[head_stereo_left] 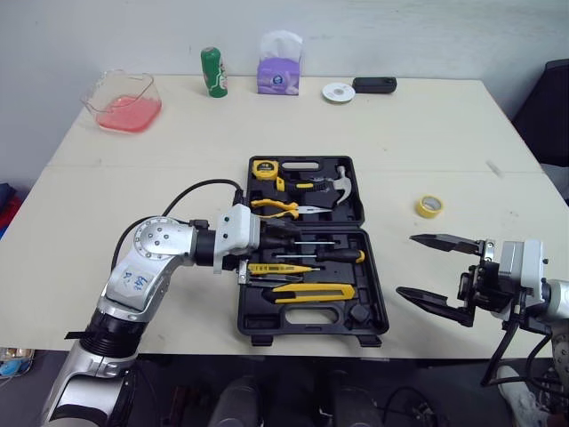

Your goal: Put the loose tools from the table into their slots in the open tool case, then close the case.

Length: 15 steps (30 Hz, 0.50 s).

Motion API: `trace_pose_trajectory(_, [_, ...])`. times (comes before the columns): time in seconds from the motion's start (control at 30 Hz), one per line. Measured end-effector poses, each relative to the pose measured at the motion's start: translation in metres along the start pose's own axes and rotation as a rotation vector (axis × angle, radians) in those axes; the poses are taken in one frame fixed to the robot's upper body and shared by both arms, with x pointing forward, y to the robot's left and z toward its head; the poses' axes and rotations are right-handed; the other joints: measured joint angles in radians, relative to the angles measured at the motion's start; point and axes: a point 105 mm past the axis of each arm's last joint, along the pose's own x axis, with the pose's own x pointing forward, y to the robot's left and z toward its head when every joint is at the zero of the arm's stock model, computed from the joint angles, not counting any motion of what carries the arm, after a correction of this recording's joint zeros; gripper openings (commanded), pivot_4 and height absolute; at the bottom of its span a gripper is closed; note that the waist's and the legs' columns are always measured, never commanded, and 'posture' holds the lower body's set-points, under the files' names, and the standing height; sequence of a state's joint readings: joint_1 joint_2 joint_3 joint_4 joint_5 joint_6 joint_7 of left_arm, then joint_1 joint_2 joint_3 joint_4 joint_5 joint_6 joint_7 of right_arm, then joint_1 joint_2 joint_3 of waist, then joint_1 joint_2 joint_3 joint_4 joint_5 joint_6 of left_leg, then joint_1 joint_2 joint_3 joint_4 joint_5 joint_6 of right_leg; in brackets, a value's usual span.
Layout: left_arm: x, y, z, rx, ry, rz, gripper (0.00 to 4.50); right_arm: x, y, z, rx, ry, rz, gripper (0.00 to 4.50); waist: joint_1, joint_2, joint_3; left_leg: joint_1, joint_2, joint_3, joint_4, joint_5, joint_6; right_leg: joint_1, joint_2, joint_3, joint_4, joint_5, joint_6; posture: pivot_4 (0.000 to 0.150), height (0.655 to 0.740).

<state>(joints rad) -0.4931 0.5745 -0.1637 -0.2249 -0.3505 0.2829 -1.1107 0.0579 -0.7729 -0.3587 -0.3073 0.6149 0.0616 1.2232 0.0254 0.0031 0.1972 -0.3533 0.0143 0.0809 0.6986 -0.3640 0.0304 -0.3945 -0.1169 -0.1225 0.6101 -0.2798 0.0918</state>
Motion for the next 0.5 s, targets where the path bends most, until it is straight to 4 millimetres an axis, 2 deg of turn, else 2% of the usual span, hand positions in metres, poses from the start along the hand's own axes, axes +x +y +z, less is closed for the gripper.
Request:
trace_pose_trajectory(0.1, [0.007,-0.006,-0.004,-0.014,0.000,-0.028,1.20,0.000,0.000,0.000,-0.002,0.000,0.002,4.50,0.001,0.000,0.000,0.000,0.000,0.000,0.000,0.000,0.000,0.000,0.000,0.000,0.000,0.000,0.000,0.150,0.7400])
trace_pose_trajectory(0.17, [0.012,-0.009,-0.007,-0.007,0.011,-0.050,0.36,-0.001,0.001,0.000,-0.005,-0.001,0.005,4.50,0.001,0.000,0.000,0.000,0.000,0.000,0.000,0.000,0.000,0.000,0.000,0.000,0.000,0.000,0.000,0.150,0.7400])
trace_pose_trajectory(0.2, [0.015,-0.011,-0.009,-0.002,0.020,-0.061,0.09,-0.001,0.001,0.000,-0.007,-0.002,0.006,4.50,0.000,0.000,0.000,0.000,0.000,0.000,0.000,0.000,0.000,0.000,0.000,0.000,0.000,0.000,0.000,0.150,0.7400])
trace_pose_trajectory(0.5, [0.033,-0.018,-0.043,-0.066,0.120,-0.100,0.09,-0.001,0.002,-0.001,-0.002,0.001,0.005,4.50,0.001,0.000,0.000,0.000,0.000,0.000,0.000,0.000,0.000,0.000,0.000,0.000,0.000,0.000,0.000,0.150,0.7400])
